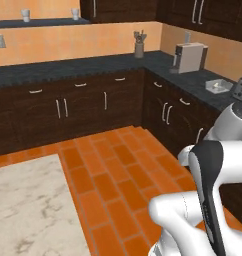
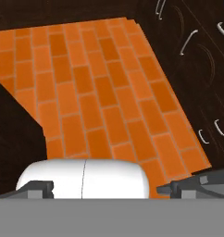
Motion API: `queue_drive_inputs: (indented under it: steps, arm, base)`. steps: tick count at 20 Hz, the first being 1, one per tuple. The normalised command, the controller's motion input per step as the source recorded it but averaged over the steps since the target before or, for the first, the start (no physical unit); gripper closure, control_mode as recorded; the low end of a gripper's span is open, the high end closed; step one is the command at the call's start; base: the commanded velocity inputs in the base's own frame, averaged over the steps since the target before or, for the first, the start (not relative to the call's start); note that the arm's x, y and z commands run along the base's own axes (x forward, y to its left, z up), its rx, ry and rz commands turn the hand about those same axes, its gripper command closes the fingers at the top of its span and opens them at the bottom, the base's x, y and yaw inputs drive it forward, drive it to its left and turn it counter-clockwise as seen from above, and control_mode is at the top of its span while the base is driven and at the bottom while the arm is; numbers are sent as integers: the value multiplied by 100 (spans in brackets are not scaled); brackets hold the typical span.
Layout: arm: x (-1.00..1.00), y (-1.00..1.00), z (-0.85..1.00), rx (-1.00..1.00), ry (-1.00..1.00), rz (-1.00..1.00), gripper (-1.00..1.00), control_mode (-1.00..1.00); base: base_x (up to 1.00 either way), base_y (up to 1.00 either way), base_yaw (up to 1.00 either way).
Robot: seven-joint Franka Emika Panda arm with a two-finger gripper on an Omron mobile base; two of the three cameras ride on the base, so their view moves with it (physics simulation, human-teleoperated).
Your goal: Take the meat container that has the steak and place it on the second highest rack of the freezer. Then take the vegetable container that has the mushroom and carrot and place it on the highest rack of the freezer.
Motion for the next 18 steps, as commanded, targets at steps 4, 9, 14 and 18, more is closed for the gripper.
queue_drive_inputs:
  steps: [4, 9, 14, 18]
  arm:
    - [0, 0, 0, 0, 0, 0, -100, 100]
    - [0, 0, 0, 0, 0, 0, -100, 100]
    - [0, 0, 0, 0, 0, 0, -100, 100]
    - [0, 0, 0, 0, 0, 0, -100, 100]
  base:
    - [100, 64, -19]
    - [16, 74, 17]
    - [-12, 50, 15]
    - [-57, 57, 0]
